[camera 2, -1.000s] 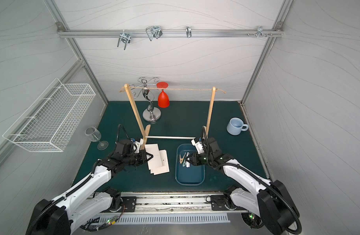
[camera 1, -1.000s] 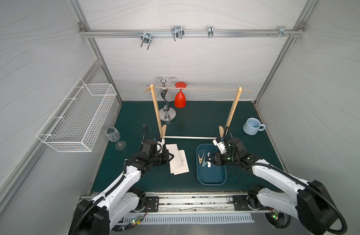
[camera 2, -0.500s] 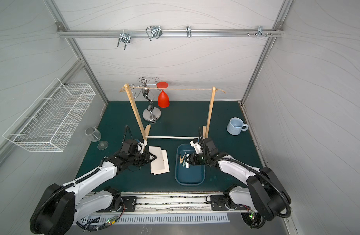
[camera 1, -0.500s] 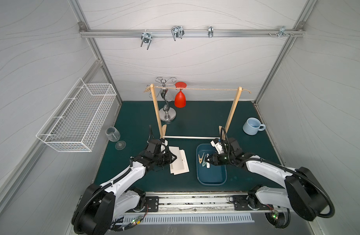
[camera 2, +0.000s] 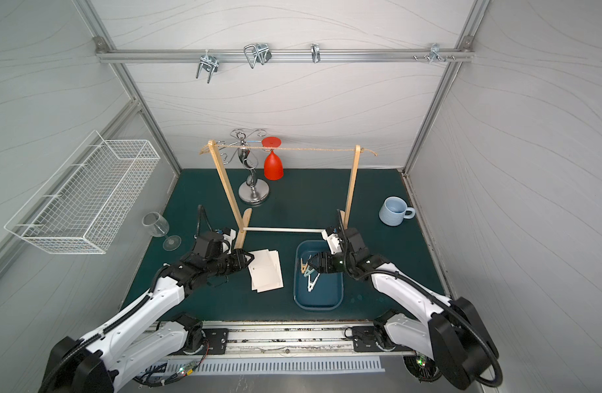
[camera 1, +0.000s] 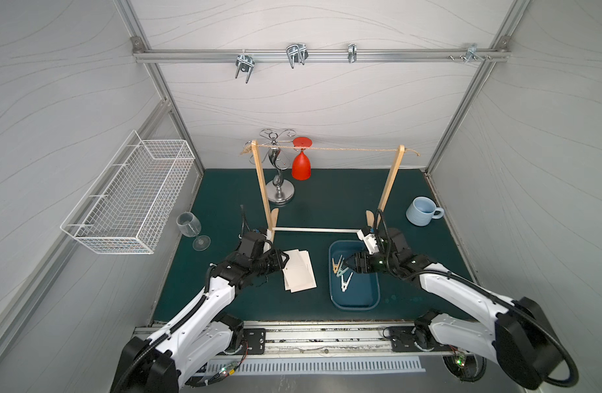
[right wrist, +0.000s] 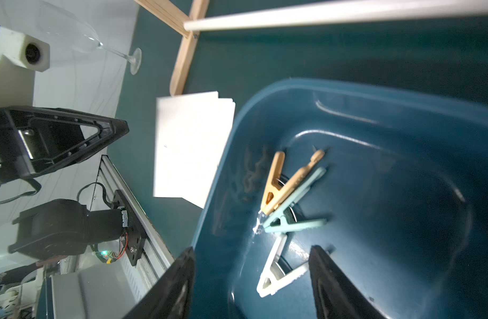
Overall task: Remove the postcards from the strings
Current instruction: Place the postcard on the postcard, then reset both arms
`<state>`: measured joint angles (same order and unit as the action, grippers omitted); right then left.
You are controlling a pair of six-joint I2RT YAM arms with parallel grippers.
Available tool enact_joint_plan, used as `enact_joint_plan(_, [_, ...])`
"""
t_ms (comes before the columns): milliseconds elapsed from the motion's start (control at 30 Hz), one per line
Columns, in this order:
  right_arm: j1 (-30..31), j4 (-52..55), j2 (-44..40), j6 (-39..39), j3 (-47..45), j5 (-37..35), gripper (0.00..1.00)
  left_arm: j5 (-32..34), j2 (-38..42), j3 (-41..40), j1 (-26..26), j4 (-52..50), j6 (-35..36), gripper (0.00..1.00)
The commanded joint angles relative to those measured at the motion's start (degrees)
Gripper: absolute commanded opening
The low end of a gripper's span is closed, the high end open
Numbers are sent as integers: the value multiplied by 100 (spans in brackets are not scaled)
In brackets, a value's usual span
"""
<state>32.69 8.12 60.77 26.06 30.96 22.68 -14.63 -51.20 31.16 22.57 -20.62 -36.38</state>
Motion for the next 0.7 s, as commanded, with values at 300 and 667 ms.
enact_joint_plan(300, [-802, 970, -955, -740, 1087, -810, 73, 1788, 232, 1471, 20, -944, 947, 38])
enact_joint_plan(667, [-1270, -101, -501, -1279, 1133, -2941, 77, 4714, -101, 1526, -22, 471, 2518, 41])
